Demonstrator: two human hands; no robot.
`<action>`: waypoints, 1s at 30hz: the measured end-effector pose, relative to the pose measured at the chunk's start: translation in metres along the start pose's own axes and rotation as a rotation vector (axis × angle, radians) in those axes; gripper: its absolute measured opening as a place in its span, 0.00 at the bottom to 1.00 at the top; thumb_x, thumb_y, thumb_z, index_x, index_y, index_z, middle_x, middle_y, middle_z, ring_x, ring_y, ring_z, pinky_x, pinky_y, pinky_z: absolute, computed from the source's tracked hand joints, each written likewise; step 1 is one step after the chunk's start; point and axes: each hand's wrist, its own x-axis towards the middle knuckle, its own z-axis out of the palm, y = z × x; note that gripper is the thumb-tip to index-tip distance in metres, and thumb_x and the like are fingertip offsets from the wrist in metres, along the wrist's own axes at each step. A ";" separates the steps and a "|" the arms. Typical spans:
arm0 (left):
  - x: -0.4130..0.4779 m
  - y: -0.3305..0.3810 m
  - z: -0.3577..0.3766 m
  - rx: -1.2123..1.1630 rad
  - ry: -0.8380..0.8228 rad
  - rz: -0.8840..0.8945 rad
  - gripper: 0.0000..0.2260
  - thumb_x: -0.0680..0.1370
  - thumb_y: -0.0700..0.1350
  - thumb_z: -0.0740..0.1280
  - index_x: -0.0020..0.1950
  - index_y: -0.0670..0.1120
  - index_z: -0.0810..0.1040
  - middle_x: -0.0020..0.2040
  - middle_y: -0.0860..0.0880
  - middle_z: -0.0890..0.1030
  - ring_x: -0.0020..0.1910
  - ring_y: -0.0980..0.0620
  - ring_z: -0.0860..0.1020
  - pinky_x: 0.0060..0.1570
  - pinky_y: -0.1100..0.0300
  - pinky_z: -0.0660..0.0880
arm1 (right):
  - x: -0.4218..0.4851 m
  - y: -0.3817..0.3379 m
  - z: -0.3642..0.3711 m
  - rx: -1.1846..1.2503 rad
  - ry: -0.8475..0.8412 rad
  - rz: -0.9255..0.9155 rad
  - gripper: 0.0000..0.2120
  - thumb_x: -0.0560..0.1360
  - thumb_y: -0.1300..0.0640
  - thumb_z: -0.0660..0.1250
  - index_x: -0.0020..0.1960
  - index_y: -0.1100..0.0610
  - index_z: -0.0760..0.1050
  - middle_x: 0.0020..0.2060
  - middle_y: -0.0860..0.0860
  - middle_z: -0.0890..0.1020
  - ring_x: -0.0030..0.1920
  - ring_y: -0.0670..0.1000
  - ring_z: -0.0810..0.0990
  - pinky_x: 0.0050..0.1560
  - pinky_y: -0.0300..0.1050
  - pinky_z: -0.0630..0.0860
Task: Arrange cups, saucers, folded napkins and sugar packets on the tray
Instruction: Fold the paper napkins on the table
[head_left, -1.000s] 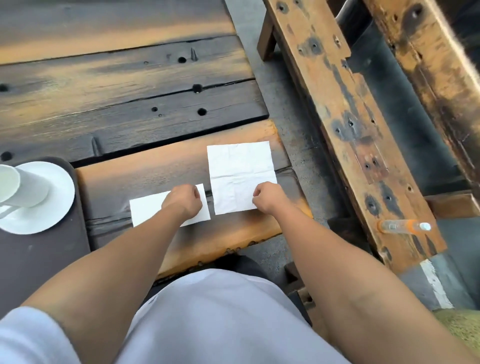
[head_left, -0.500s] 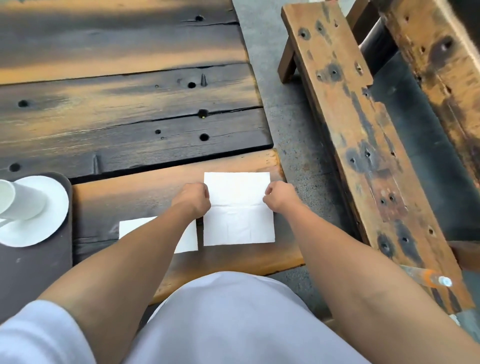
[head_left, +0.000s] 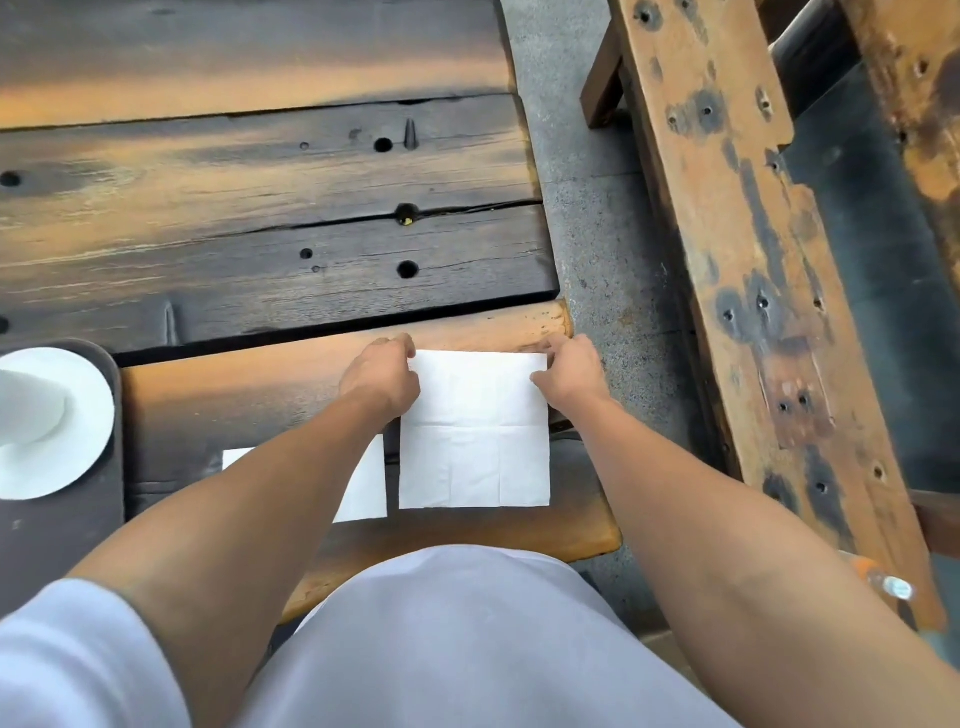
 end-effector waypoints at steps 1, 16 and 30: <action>0.003 0.000 0.000 -0.006 0.012 0.008 0.15 0.77 0.42 0.61 0.63 0.51 0.72 0.59 0.48 0.76 0.58 0.45 0.75 0.56 0.53 0.75 | 0.002 0.000 0.001 0.009 -0.004 -0.002 0.19 0.75 0.58 0.69 0.64 0.47 0.74 0.60 0.53 0.70 0.52 0.55 0.74 0.50 0.47 0.72; 0.028 -0.006 0.009 -0.006 0.045 0.020 0.10 0.77 0.43 0.65 0.58 0.49 0.71 0.55 0.47 0.74 0.54 0.43 0.76 0.55 0.50 0.74 | 0.018 -0.012 0.008 0.042 0.006 0.031 0.15 0.70 0.69 0.61 0.47 0.50 0.72 0.55 0.54 0.77 0.52 0.56 0.75 0.52 0.49 0.75; 0.033 -0.003 0.011 -0.041 0.046 0.018 0.06 0.78 0.42 0.65 0.53 0.50 0.73 0.55 0.47 0.73 0.54 0.43 0.76 0.54 0.52 0.74 | 0.023 -0.021 0.006 0.101 -0.042 0.106 0.14 0.71 0.66 0.59 0.33 0.50 0.73 0.47 0.52 0.81 0.48 0.56 0.79 0.46 0.46 0.78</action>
